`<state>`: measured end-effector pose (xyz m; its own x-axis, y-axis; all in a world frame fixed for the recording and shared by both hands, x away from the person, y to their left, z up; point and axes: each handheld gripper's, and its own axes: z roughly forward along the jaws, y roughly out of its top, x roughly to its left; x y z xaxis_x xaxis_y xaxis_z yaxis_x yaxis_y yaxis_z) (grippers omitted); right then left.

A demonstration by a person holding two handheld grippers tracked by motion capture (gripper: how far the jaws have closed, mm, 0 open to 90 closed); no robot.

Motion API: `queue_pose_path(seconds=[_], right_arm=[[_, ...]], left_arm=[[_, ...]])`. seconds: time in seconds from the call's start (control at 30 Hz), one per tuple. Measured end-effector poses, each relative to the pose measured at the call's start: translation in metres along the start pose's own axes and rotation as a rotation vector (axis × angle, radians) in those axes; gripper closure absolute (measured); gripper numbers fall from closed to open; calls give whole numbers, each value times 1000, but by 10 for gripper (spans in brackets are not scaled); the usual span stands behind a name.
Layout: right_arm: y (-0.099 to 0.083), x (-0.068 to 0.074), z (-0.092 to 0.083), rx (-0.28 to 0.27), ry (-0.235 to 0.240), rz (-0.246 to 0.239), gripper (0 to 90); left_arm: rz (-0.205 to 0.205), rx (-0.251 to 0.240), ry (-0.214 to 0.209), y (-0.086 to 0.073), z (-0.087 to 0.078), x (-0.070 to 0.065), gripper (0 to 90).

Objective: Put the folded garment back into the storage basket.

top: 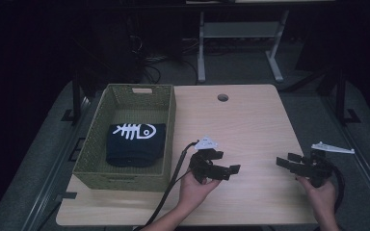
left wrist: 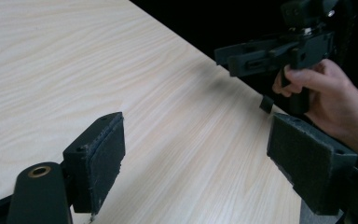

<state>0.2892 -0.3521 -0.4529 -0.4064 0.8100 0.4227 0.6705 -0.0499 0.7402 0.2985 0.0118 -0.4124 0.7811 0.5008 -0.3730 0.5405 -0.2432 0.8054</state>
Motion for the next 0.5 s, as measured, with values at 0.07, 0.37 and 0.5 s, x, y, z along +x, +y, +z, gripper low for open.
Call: queue_pose_path(seconds=[0.07,0.37,0.5], right_arm=[[-2,1,-2,-3,-1,2,251],[-18,0,-8,7,-17,1,249],[-25,2,-11,-4,-44,-16,257]], left_arm=[[-4,-4,-13,-6,-1,0,188],[27,-6,-28,-28,-7,-5,190],[33,9,-23,-37,-11,-5,190]])
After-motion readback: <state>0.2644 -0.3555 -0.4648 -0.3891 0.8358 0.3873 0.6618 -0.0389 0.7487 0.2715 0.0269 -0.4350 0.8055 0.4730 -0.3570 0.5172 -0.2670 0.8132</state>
